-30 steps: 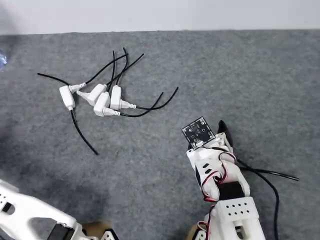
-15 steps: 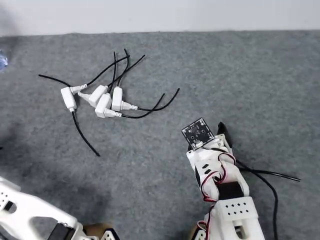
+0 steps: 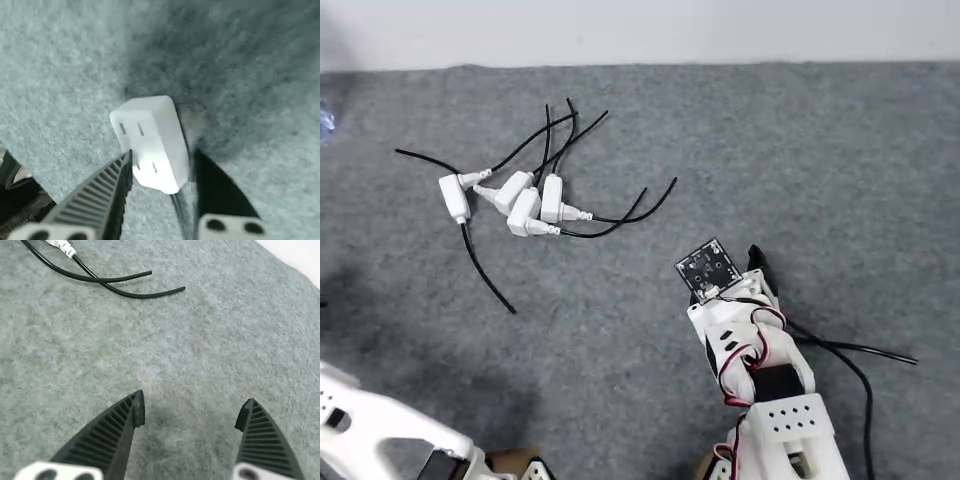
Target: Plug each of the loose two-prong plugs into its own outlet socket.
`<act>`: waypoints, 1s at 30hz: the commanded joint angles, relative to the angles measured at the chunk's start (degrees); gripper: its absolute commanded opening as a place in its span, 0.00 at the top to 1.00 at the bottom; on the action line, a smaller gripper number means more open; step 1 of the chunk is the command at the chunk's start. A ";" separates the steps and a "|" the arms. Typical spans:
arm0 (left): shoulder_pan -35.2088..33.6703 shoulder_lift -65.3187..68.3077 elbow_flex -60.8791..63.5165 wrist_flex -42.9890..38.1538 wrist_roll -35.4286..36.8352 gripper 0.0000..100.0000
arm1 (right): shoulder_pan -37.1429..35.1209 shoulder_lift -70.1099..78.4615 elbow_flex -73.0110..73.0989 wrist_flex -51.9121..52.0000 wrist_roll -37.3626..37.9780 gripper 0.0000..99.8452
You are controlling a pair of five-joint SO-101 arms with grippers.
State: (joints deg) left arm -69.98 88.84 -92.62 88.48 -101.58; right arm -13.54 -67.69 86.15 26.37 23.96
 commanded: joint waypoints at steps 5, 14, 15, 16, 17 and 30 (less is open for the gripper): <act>-1.67 13.45 4.09 5.01 -0.79 0.91 | -0.31 -0.31 -0.62 -0.84 0.44 0.71; -2.11 10.46 -2.33 12.04 -0.79 0.99 | -0.13 -0.31 -0.62 -1.01 0.44 0.71; -2.11 10.37 -2.33 12.04 -0.79 0.99 | -0.13 -0.31 -0.62 -1.01 0.44 0.71; -2.11 10.20 -2.33 12.04 -0.79 0.99 | -0.04 -0.31 -0.62 -1.01 0.44 0.71; -2.11 10.02 -2.68 12.04 -0.70 0.99 | -0.04 -0.31 -0.62 -1.01 0.44 0.71; -8.09 -7.12 -3.38 4.84 9.67 0.99 | -0.04 -0.31 -0.62 -1.10 0.97 0.71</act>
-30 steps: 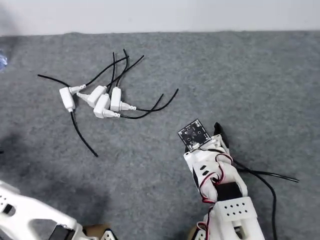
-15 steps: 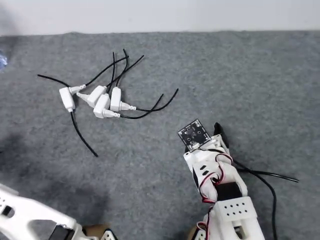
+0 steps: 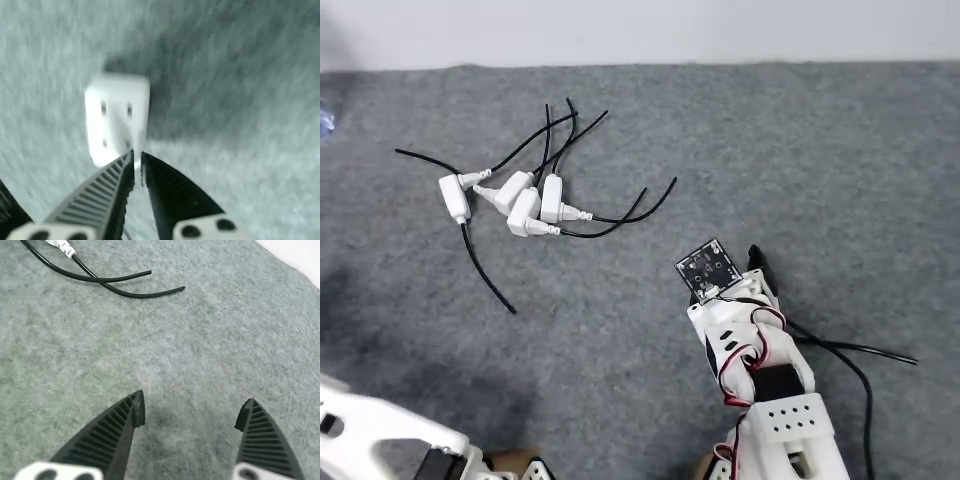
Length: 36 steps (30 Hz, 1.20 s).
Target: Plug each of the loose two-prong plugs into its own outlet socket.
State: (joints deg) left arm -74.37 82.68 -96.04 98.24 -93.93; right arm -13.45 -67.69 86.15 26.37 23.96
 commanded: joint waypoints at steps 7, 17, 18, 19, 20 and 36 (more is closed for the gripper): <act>-7.03 -1.32 -0.48 -20.48 18.46 0.99 | -0.40 0.04 -0.53 -1.10 2.37 0.71; -5.71 0.26 3.12 -43.60 36.13 0.98 | -0.40 0.13 -0.53 -1.19 2.37 0.71; -5.19 1.32 4.09 -43.43 33.67 0.98 | -0.40 0.13 -0.53 -1.19 2.37 0.71; -4.66 2.64 5.05 -43.34 30.42 0.98 | -0.40 0.13 -0.53 -1.19 2.37 0.71; -4.31 4.04 5.76 -43.34 27.60 0.98 | -0.40 0.13 -0.53 -1.10 2.37 0.71; 2.90 5.45 -0.40 -19.08 25.67 0.98 | -0.48 0.13 -0.53 -1.19 2.46 0.71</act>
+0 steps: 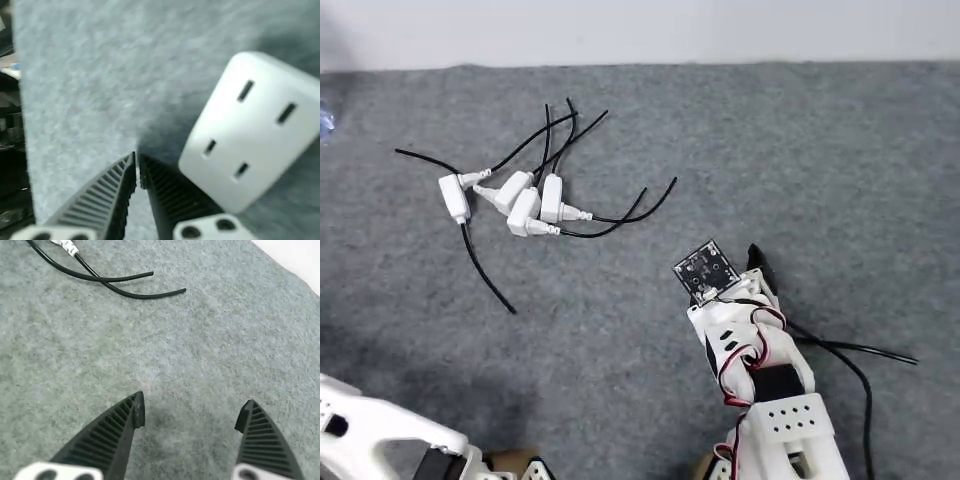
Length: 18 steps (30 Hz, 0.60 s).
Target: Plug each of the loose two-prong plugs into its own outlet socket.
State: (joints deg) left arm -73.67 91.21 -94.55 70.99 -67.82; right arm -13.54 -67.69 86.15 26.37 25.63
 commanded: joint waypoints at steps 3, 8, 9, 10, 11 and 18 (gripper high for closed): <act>3.16 -4.66 -1.89 14.77 -0.79 0.98 | -0.40 0.13 -0.53 -1.19 0.79 0.71; 5.63 -5.45 -1.63 30.42 -12.75 0.99 | -0.40 0.13 -0.53 -1.19 0.79 0.71; 6.42 -5.36 -1.54 29.54 -13.36 0.99 | -0.40 0.04 -0.53 -1.19 0.79 0.71; 6.77 -5.36 -1.63 29.45 -12.57 0.99 | -0.40 0.04 -0.53 -1.19 0.79 0.71; 7.30 -5.36 -1.63 29.63 -11.78 0.99 | -0.40 0.04 -0.62 -1.19 0.79 0.71; 10.37 -5.71 -1.54 29.71 -10.20 0.99 | -0.40 0.04 -0.62 -1.19 0.79 0.71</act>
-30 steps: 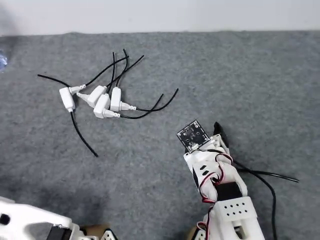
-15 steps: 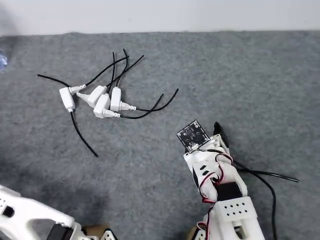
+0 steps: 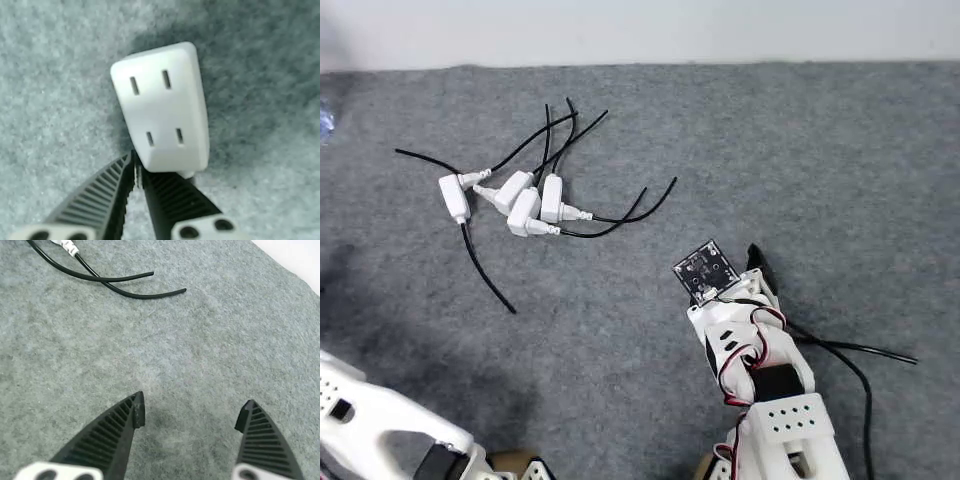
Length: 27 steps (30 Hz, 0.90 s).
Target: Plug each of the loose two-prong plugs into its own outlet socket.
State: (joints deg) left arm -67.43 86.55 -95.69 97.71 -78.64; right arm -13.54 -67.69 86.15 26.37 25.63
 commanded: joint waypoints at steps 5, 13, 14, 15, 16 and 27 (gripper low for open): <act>7.82 -9.49 -0.66 2.99 10.29 0.98 | -0.40 0.13 -0.62 -1.27 0.79 0.71; 8.97 -24.35 -0.40 2.90 19.52 0.98 | -0.40 0.13 -0.62 -1.27 0.79 0.71; 8.88 -24.79 -0.48 2.90 19.52 0.98 | -0.40 0.13 -0.62 -1.27 0.79 0.71; 8.88 -24.79 -0.48 2.90 19.43 0.98 | -0.40 0.13 -0.62 -1.27 0.79 0.71; 9.05 -24.53 -0.31 2.90 19.43 0.98 | -0.40 0.13 -0.62 -1.27 0.79 0.71; 10.37 -18.64 6.55 2.99 23.91 0.73 | -0.40 0.13 -0.62 -1.27 0.79 0.71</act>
State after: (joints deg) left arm -57.58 68.35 -92.00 99.30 -59.21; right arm -13.54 -67.69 86.15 26.37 25.63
